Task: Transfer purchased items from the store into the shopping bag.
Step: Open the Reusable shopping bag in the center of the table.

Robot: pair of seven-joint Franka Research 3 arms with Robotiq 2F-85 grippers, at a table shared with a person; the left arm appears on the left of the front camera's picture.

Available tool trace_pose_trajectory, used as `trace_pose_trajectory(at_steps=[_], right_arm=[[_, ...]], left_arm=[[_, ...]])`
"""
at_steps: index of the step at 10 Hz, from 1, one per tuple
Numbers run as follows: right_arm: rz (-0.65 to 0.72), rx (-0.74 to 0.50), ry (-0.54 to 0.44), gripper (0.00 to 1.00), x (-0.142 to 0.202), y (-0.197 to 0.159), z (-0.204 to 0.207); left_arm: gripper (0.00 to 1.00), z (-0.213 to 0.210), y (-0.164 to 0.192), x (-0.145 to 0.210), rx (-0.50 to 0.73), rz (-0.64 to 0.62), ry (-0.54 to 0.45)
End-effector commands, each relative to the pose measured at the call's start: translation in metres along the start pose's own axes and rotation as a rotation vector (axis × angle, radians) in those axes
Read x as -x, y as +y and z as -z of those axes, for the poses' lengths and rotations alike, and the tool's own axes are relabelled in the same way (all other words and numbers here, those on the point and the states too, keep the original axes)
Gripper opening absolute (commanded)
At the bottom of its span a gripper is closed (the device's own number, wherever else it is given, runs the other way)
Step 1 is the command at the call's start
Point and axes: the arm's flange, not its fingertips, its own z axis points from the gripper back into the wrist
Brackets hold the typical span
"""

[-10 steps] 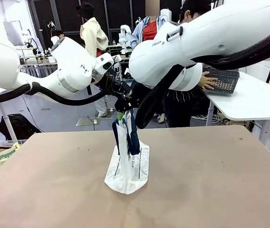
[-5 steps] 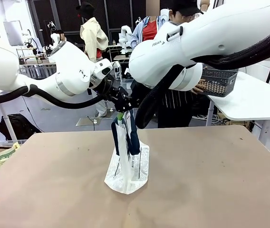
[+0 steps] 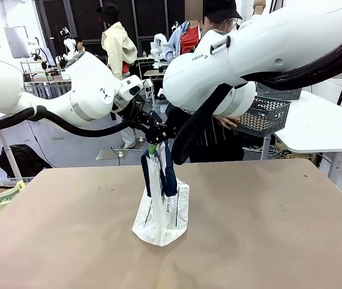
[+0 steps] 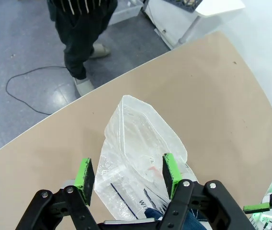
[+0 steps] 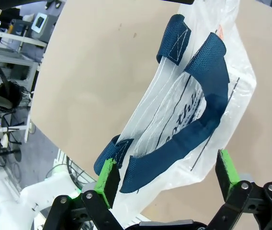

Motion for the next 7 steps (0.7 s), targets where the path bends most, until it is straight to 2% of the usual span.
trace_pose_trajectory(at_steps=[1, 7], right_arm=[[0.009, 0.016, 0.019, 1.0, -0.003, -0.001, 0.004], [0.023, 0.026, 0.064, 1.0, -0.006, -0.005, 0.02]], left_arm=[[0.75, -0.006, 0.0, -0.002, -0.012, -0.017, 0.019], [0.75, -0.001, 0.0, -0.002, -0.004, -0.033, 0.058]])
